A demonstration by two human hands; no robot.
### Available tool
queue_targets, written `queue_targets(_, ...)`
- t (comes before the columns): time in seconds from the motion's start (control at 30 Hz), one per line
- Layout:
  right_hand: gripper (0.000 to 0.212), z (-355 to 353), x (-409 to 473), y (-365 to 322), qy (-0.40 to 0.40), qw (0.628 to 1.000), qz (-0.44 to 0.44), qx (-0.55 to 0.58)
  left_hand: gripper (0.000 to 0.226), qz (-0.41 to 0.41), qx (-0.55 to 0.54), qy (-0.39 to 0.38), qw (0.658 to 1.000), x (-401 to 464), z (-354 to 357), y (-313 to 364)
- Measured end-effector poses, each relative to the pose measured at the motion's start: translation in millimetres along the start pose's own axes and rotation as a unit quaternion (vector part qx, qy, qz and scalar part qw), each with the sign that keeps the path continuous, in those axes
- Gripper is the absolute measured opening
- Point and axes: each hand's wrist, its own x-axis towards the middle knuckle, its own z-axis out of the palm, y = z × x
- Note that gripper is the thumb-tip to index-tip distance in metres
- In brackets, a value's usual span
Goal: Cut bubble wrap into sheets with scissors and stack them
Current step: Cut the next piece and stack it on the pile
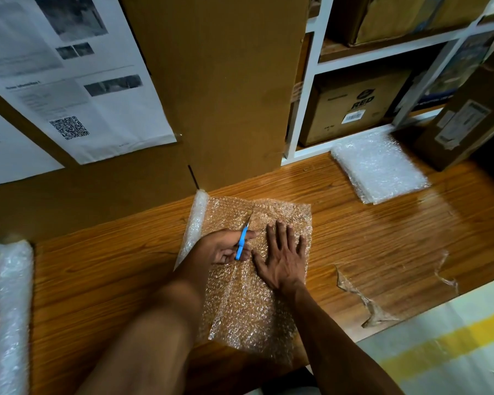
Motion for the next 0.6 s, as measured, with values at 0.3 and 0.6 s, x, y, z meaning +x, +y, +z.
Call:
queue_targets(0.3,0.094,1,0,0,0.003,1.000,0.002,-0.002,0.057,-0.011,-0.032,0.013,0.999,-1,1,0)
queue_targets(0.6,0.094,1,1,0,-0.005,1.000,-0.001,-0.002,0.053,0.006,-0.041,0.019,0.999,1,2,14)
